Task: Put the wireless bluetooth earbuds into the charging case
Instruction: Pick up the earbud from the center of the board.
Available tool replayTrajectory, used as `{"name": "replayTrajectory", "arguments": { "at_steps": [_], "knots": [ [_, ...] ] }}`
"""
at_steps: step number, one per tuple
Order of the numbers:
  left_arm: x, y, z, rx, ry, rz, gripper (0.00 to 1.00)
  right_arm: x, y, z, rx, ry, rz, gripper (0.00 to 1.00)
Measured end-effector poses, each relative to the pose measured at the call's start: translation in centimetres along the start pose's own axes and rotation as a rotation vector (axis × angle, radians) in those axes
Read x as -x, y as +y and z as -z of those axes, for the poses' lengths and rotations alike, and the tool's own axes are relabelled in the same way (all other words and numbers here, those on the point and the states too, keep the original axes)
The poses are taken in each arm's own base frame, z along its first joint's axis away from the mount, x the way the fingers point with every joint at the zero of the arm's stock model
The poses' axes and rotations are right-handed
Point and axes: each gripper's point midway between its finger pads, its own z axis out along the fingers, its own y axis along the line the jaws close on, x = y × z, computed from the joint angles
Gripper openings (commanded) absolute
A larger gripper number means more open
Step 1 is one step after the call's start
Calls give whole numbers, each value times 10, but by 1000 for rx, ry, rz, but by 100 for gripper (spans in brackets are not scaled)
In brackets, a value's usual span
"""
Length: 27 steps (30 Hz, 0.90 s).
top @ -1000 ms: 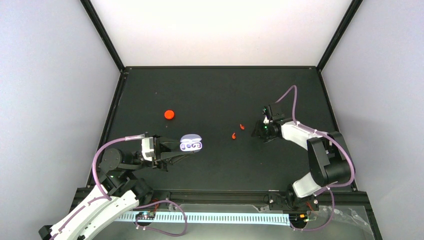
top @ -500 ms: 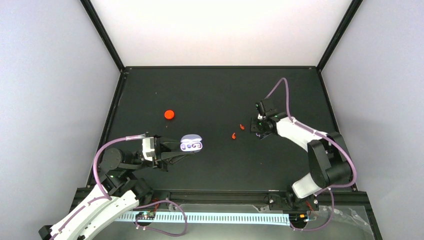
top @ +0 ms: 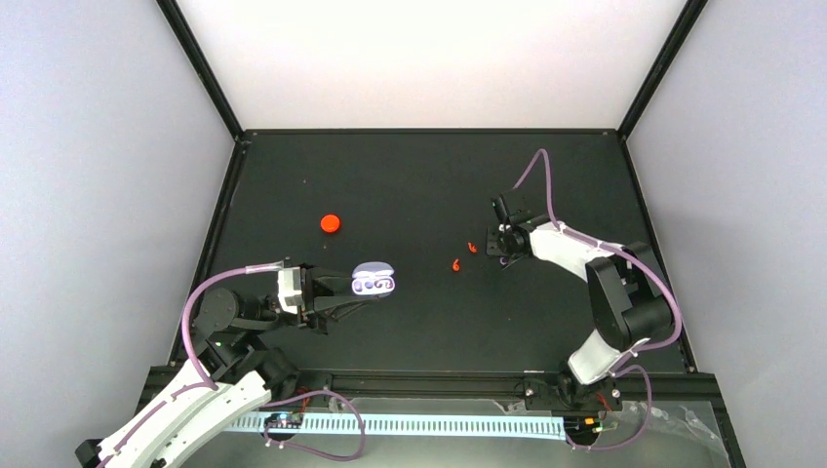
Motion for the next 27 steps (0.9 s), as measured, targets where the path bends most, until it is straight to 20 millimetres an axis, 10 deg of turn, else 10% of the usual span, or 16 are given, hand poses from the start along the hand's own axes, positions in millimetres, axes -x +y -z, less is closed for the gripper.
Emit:
{"name": "replayTrajectory", "arguments": {
  "at_steps": [27],
  "knots": [
    [0, 0, 0, 0, 1, 0, 2, -12, -21, -11, -97, 12, 31, 8]
  ]
}}
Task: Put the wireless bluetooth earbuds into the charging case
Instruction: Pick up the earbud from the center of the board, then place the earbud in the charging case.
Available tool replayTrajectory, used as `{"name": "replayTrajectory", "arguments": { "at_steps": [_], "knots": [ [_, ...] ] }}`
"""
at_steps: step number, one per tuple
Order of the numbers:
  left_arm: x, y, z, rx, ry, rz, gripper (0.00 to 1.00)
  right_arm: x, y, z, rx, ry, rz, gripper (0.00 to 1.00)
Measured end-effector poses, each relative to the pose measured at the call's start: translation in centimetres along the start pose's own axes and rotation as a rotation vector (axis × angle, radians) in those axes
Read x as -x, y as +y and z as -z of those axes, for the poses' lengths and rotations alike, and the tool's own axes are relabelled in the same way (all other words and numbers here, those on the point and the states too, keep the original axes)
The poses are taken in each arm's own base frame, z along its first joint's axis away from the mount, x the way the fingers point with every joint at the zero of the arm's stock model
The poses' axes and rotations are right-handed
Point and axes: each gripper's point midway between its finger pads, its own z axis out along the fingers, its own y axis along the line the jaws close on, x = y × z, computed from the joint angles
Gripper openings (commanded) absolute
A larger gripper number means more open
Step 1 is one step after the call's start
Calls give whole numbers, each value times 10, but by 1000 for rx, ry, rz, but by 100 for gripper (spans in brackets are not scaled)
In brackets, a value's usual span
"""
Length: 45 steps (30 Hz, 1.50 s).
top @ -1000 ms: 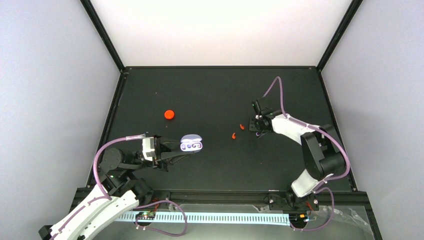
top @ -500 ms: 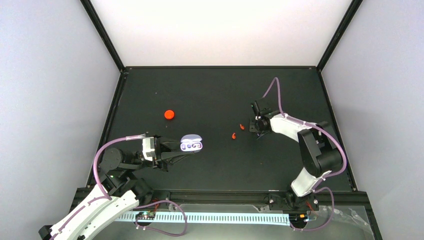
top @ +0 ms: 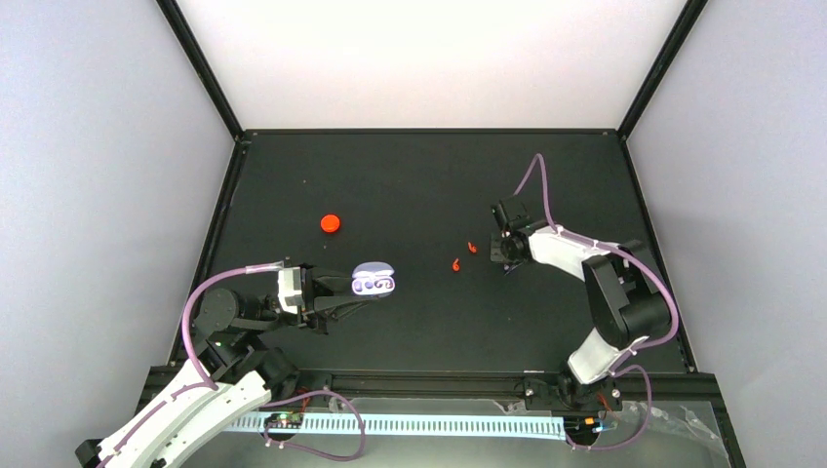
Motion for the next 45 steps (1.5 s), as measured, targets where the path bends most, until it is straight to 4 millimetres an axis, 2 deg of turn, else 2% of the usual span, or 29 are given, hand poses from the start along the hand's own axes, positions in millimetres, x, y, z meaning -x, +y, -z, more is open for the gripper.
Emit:
{"name": "replayTrajectory", "arguments": {
  "at_steps": [5, 17, 26, 30, 32, 35, 40, 45],
  "knots": [
    [0, 0, 0, 0, 0, 0, 2, -3, -3, 1, -6, 0, 3, 1],
    [0, 0, 0, 0, 0, 0, 2, -19, -1, 13, 46, 28, 19, 1],
    [0, 0, 0, 0, 1, 0, 2, -5, 30, 62, 288, -100, 58, 1],
    [-1, 0, 0, 1, 2, -1, 2, -7, 49, 82, 433, -147, 90, 1],
    [-1, 0, 0, 2, 3, -2, 2, -7, 60, 100, 515, -183, 110, 1],
    [-1, 1, 0, 7, 2, -5, 2, 2, 84, 148, 681, -293, 155, 1],
    [0, 4, -1, 19, -3, -7, 2, 21, 116, 263, 1002, -512, 241, 1],
    [-1, 8, -5, 21, -2, 8, 1, 25, 131, 367, 1281, -637, 356, 1]
  ]
}}
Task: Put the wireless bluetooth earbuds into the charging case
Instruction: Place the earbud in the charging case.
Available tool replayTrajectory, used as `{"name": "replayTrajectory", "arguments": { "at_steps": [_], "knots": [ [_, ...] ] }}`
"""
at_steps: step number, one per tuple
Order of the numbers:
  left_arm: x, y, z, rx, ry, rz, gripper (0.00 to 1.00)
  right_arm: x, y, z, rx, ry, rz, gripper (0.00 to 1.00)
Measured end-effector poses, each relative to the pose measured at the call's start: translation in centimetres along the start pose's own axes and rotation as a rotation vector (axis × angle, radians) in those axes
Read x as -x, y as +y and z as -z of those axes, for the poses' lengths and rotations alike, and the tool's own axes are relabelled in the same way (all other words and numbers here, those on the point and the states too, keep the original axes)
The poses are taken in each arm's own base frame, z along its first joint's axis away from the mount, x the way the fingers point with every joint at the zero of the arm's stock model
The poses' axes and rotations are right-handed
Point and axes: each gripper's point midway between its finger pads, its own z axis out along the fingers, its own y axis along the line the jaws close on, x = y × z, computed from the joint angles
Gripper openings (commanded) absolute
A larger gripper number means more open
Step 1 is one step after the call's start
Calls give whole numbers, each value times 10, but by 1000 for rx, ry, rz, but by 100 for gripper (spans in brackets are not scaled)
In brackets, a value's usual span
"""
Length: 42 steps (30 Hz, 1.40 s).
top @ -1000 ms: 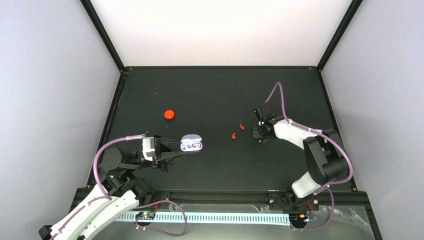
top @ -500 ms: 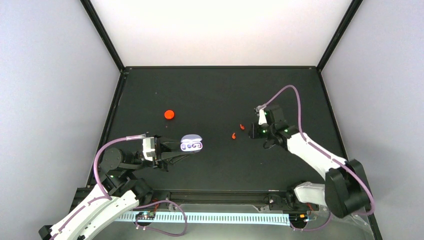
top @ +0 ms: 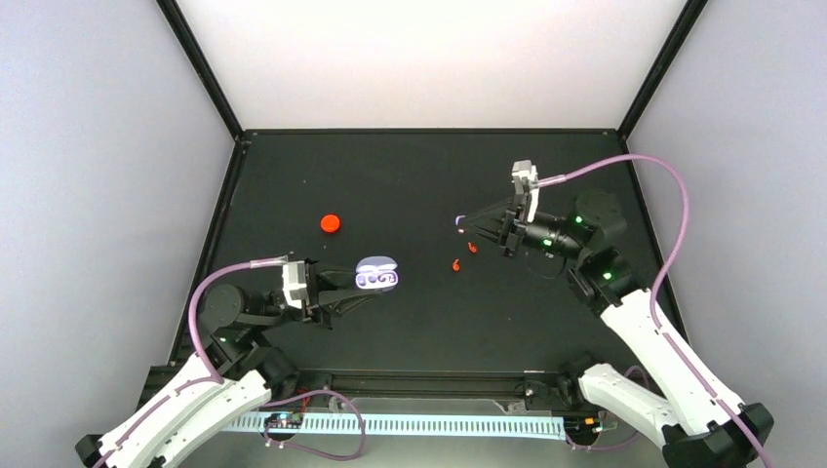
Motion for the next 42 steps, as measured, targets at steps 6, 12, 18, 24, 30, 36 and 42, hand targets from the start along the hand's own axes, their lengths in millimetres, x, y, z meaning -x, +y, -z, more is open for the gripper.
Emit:
{"name": "replayTrajectory", "arguments": {
  "at_steps": [6, 12, 18, 24, 30, 36, 42],
  "knots": [
    [-2, 1, -10, -35, 3, 20, 2, 34, 82, 15, 288, -21, 62, 1],
    [0, -1, -36, -154, 19, 76, 1, 35, 154, 25, 560, 43, 90, 1],
    [11, -9, -62, -298, 23, 125, 2, 30, 193, 27, 724, 117, 109, 1],
    [20, -23, -65, -375, 11, 124, 2, 25, 195, 24, 744, 138, 111, 1],
    [21, -26, -66, -377, 9, 127, 2, 18, 199, 20, 750, 142, 117, 1],
    [19, -27, -68, -375, 15, 139, 2, 10, 191, 6, 711, 173, 100, 1],
    [17, -27, -69, -373, 20, 147, 2, 10, 189, -3, 684, 195, 110, 1]
  ]
}}
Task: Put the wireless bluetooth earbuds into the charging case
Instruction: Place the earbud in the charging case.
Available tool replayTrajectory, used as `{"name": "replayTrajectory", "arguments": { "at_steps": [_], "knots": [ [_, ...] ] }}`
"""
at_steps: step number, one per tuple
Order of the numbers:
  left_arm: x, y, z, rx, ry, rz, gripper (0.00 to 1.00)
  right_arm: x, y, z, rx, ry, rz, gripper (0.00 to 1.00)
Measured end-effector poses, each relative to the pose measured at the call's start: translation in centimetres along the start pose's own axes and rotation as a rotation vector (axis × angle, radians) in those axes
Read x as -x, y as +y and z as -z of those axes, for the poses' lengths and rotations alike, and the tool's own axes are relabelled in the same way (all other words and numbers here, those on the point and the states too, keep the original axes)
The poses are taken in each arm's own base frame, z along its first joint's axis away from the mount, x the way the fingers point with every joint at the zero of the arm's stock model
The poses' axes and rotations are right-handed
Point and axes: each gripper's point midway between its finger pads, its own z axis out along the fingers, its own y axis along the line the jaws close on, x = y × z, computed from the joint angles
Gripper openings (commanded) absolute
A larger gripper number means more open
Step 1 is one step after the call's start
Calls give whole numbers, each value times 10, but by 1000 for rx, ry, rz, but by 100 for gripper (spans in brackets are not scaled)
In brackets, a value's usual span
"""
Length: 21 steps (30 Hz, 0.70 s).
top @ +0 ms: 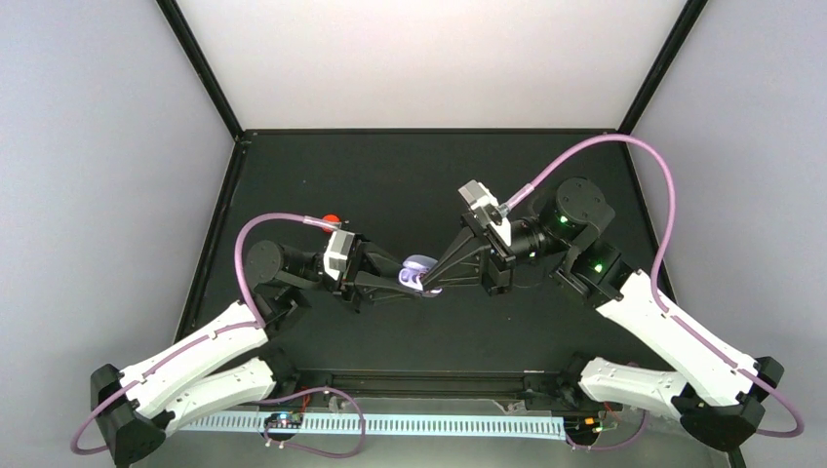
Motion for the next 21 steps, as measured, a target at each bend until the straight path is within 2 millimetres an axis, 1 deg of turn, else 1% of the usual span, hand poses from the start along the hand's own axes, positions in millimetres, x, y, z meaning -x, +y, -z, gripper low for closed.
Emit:
{"name": "replayTrajectory", "arguments": {
  "at_steps": [9, 16, 21],
  "knots": [
    [-4, 6, -1, 23, 8, 13, 2, -1, -10, -4, -40, 34, 0, 1],
    [-6, 8, -1, 31, 14, 23, 2, -8, -21, -6, -73, 59, -25, 1],
    [-7, 9, -1, 35, 17, 27, 1, -12, -25, -6, -84, 70, -38, 1]
  ]
}}
